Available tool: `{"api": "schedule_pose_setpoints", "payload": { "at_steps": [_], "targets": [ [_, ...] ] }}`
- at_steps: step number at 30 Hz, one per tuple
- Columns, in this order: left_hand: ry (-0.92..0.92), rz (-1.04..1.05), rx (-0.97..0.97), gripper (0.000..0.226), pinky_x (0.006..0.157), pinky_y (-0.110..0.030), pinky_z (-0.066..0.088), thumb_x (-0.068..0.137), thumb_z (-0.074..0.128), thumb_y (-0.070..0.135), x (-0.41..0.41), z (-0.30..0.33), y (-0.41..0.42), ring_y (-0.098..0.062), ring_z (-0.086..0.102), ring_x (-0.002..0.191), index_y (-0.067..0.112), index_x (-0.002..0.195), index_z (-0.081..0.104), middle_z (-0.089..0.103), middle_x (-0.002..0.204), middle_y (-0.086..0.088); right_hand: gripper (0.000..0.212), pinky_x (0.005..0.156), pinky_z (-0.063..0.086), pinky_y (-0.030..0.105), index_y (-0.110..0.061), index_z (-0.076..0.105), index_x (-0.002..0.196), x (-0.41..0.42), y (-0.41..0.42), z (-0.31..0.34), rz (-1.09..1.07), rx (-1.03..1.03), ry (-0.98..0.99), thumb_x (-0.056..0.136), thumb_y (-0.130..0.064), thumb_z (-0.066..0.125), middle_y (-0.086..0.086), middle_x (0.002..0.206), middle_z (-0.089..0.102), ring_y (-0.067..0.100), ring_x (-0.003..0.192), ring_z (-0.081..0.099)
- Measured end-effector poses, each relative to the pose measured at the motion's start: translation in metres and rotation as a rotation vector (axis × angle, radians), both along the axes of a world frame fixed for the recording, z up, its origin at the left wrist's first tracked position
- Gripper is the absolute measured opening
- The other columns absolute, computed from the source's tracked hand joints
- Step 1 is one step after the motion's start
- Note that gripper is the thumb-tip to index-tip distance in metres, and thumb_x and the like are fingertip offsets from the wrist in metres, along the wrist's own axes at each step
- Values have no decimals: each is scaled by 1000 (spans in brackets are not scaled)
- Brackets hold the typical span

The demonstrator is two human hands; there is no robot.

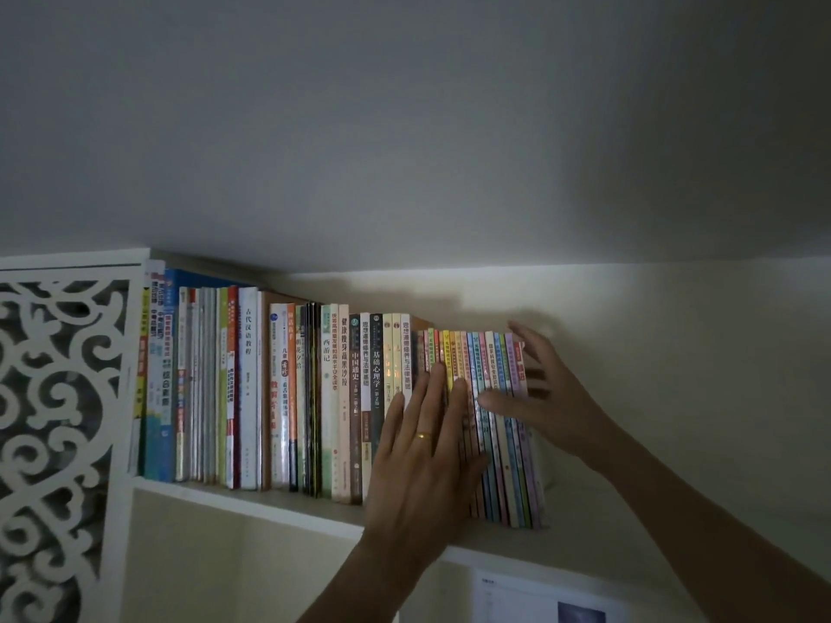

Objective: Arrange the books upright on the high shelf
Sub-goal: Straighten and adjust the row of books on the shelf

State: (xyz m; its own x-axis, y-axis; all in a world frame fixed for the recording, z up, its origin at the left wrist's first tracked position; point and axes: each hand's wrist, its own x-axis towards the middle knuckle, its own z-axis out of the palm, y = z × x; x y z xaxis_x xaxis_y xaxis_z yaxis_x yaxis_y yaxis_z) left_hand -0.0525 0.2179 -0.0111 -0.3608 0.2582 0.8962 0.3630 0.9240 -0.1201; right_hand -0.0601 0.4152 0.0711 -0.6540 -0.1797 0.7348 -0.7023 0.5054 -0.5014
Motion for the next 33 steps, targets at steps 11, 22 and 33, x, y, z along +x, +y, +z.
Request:
{"api": "schedule_pose_setpoints", "payload": {
  "at_steps": [11,22,33],
  "targets": [
    [-9,22,7,77,126,-51,16,100,38,68,8,-2,6,-24,-3,158,38,162,4,0,171,-7,114,89,48,23,-43,24,155,10,9,0,-22,62,-37,61,-50,90,-18,144,46,8,127,50],
    [-104,84,78,79,125,-50,5,98,27,63,29,-9,18,-30,-4,158,19,163,17,7,169,-15,80,64,49,10,-31,53,138,28,11,-38,-229,-2,-113,68,-55,86,-23,104,63,-2,84,67],
    [-93,-45,36,61,127,-45,18,108,25,34,33,-21,-24,-21,4,158,10,162,14,11,170,-8,104,81,50,15,-45,22,144,51,-14,-63,-284,58,-57,65,-61,87,-24,121,54,-7,96,57]
  ]
}}
